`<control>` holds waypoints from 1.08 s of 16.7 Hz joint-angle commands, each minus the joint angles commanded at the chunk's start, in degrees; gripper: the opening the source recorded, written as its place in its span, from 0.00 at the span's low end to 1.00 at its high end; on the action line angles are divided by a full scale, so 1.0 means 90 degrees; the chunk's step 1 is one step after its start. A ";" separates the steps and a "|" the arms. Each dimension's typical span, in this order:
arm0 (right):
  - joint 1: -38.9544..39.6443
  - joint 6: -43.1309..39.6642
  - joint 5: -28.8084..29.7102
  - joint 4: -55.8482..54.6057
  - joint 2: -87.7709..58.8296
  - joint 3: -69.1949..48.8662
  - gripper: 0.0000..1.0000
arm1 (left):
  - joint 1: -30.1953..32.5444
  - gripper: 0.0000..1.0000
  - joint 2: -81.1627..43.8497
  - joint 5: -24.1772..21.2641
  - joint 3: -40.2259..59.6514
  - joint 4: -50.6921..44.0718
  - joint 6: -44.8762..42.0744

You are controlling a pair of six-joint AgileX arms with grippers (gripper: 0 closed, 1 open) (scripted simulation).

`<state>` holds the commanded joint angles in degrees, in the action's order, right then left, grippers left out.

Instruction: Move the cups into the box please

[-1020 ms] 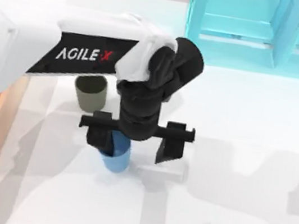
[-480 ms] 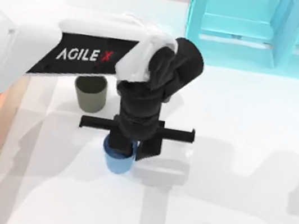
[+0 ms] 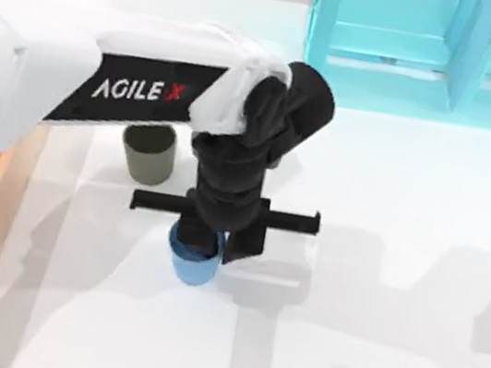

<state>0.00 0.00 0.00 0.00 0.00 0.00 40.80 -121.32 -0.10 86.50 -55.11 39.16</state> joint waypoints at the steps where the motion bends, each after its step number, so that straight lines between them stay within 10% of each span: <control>1: 0.0000 0.0000 0.0000 0.0000 0.0000 0.0000 1.00 | -0.0006 0.00 0.0020 0.0001 -0.0002 -0.0019 -0.0020; 18: 0.0000 0.0000 0.0000 0.0000 0.0000 0.0000 1.00 | -0.1621 0.00 0.1919 0.0042 -0.0164 -0.1945 -0.1623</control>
<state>0.00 0.00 0.00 0.00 0.00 0.00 26.20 -104.06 0.28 85.03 -72.61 24.55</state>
